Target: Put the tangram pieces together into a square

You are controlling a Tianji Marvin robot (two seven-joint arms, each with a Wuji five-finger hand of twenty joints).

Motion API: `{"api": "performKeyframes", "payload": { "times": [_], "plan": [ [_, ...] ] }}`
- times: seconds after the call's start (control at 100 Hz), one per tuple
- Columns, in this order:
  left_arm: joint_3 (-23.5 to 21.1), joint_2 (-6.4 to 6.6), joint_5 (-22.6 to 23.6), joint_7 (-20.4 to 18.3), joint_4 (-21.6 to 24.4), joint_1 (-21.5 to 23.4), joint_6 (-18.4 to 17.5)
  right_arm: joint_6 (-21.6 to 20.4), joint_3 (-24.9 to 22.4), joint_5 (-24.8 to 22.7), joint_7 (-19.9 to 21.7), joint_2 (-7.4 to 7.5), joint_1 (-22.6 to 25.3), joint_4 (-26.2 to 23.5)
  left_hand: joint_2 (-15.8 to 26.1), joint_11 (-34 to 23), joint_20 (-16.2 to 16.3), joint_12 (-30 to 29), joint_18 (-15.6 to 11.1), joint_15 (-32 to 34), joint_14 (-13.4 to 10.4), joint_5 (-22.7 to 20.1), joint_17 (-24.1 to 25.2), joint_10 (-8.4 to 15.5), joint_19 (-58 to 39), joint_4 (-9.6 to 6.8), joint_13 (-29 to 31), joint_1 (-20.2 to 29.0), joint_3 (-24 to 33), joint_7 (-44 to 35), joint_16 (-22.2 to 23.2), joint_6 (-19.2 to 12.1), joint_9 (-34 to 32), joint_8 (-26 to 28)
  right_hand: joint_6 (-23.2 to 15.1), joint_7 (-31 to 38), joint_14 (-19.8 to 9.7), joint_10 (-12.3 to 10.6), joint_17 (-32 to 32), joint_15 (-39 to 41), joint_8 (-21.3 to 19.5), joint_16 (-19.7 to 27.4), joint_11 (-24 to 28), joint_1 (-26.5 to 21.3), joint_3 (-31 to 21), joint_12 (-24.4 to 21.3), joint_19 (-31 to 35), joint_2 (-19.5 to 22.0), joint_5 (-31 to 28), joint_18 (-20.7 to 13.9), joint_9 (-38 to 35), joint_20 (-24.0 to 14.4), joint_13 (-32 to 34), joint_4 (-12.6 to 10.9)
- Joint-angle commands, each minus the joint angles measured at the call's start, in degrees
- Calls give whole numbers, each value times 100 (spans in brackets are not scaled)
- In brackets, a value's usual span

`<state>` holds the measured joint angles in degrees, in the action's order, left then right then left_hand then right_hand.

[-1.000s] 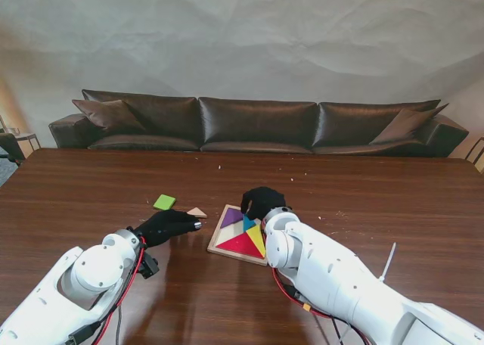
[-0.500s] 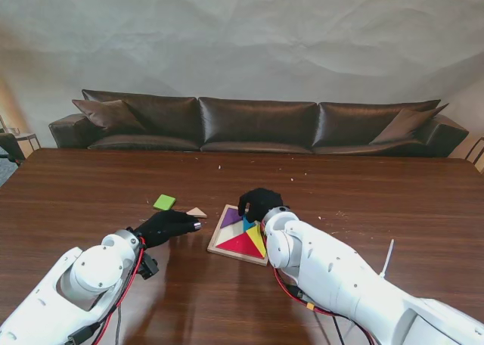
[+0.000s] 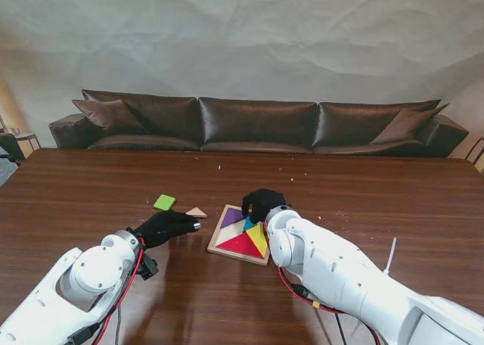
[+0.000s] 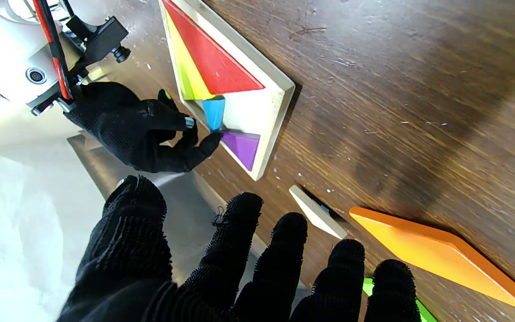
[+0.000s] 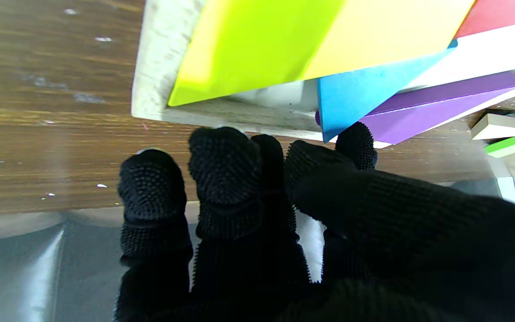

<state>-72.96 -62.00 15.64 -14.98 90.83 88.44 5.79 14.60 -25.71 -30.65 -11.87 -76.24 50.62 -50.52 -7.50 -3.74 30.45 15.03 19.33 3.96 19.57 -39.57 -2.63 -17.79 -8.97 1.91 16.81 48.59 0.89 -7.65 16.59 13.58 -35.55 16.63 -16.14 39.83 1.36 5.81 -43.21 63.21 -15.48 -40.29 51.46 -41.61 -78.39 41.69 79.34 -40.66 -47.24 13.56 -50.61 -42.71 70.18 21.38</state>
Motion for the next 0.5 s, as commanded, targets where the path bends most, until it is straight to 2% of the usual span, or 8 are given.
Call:
{"api": "performKeyframes", "payload": {
  "times": [0.0,0.49],
  "plan": [
    [-10,-1,2,-109,34,24,20,27,0,-19,110,21,-17,-46,267,-43,29,42,-78,24,28,-78,-35,-9,-24,-92,90,-21,-134,-16,34,-4,-124,42,7,30,-94,-66,358,128,27,-57,120,5,32,77,300,185,188,-69,222,-47,-94,-46],
    [15,5,-2,-143,16,-5,31,132,-67,-103,298,154,-48,-132,268,-46,28,44,-80,25,32,-77,-40,-3,-26,-92,93,-24,-136,-16,34,16,-137,43,101,174,-85,-67,325,138,-4,-28,125,10,25,22,323,181,12,-73,132,-18,-34,-44]
  ]
}}
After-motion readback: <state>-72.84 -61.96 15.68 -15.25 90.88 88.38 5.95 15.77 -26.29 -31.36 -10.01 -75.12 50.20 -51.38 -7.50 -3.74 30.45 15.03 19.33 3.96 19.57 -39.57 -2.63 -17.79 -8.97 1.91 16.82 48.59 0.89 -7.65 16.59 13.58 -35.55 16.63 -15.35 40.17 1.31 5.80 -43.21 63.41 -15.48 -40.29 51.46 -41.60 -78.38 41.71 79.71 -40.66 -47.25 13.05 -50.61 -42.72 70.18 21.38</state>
